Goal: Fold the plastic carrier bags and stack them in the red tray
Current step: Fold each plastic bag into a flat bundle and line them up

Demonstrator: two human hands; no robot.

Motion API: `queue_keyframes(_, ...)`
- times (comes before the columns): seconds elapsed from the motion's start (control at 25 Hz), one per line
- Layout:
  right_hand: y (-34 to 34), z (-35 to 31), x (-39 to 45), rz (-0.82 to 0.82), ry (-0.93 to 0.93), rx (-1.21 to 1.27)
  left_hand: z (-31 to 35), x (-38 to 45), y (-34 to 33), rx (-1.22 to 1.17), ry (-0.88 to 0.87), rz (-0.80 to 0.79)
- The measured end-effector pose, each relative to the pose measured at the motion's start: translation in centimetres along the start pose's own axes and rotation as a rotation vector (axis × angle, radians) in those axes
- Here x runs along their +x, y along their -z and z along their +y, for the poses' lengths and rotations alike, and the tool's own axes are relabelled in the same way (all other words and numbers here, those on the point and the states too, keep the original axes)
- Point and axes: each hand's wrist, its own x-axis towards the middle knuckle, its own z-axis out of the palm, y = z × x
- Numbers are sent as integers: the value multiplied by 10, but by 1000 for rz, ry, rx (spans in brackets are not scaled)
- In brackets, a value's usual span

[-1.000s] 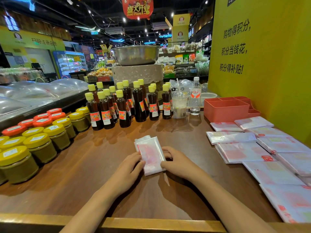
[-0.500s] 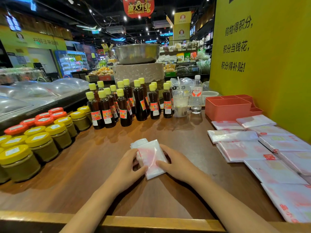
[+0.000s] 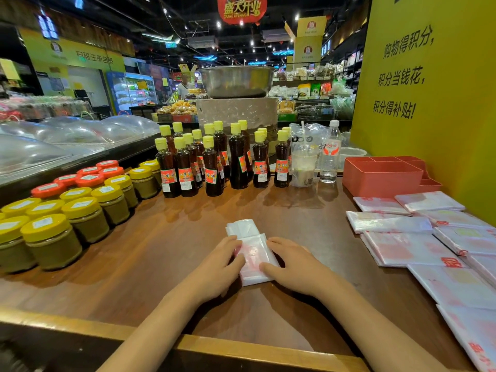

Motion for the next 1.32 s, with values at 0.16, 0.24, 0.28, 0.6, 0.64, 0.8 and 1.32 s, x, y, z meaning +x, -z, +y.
queue_keyframes(0.16,-1,1,-2,20,33,-1,4,-1,-4,322,-74,-104)
queue_keyframes(0.24,-4,0,-1,-1,53,-24,2,2,-5,390,-83,-145)
queue_keyframes(0.28,-4,0,0,-19,65,-48,3,2,-4,397,-85,-161)
queue_keyframes(0.6,-9,0,3,-122,80,-211,-1,-3,-6,476,-60,-231)
queue_keyframes(0.64,-8,0,3,-130,77,-216,0,-3,-5,488,-57,-238)
queue_keyframes(0.8,-8,0,5,-137,68,-217,-1,0,-4,486,-63,-246)
queue_keyframes(1.32,16,17,0,-67,-58,384,-3,-9,12,178,-101,-143)
